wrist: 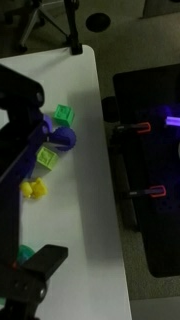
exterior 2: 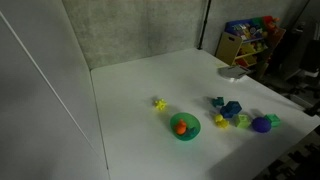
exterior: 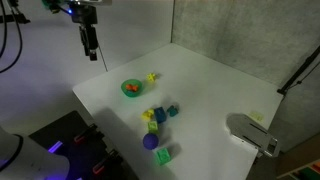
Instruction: Put the blue block in the bowl
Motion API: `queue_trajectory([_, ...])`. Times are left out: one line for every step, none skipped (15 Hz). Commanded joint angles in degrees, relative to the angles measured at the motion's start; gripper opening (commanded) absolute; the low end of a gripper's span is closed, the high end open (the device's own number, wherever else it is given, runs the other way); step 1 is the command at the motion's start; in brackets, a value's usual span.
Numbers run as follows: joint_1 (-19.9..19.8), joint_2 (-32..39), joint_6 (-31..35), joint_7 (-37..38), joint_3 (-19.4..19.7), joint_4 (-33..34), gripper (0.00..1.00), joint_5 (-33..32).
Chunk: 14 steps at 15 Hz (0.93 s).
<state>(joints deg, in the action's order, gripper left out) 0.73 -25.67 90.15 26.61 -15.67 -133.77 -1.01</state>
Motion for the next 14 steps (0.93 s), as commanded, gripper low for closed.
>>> queue_trajectory([1.27,0.17,-0.07,0.42,1.09,0.1,1.0,-0.38])
queue_trajectory([1.27,0.16,-0.07,0.42,1.09,0.11,1.0,-0.38])
queue_trajectory([1.27,0.16,-0.07,0.42,1.09,0.11,1.0,-0.38])
queue_trajectory([1.27,0.16,-0.07,0.42,1.09,0.11,1.0,-0.38])
queue_trajectory([1.27,0.16,-0.07,0.42,1.09,0.11,1.0,-0.38])
queue_trajectory([1.27,0.16,-0.07,0.42,1.09,0.11,1.0,-0.38])
queue_trajectory([1.27,0.16,-0.07,0.42,1.09,0.11,1.0,-0.38])
queue_trajectory([1.17,0.45,0.52,0.81,1.05,0.28,1.0,-0.54])
queue_trajectory([1.14,0.92,1.26,0.89,1.15,0.76,1.0,-0.51])
queue_trajectory([1.14,1.32,1.84,0.91,1.25,1.13,1.0,-0.4])
queue_trajectory([0.96,2.01,2.65,1.17,1.33,1.73,1.0,-0.45])
queue_trajectory([0.86,2.67,3.54,1.12,1.5,2.23,1.0,-0.43])
queue_trajectory([0.69,3.54,4.51,1.31,1.64,2.81,1.0,-0.52])
queue_trajectory([0.55,4.28,5.42,1.66,1.74,3.22,1.0,-0.67])
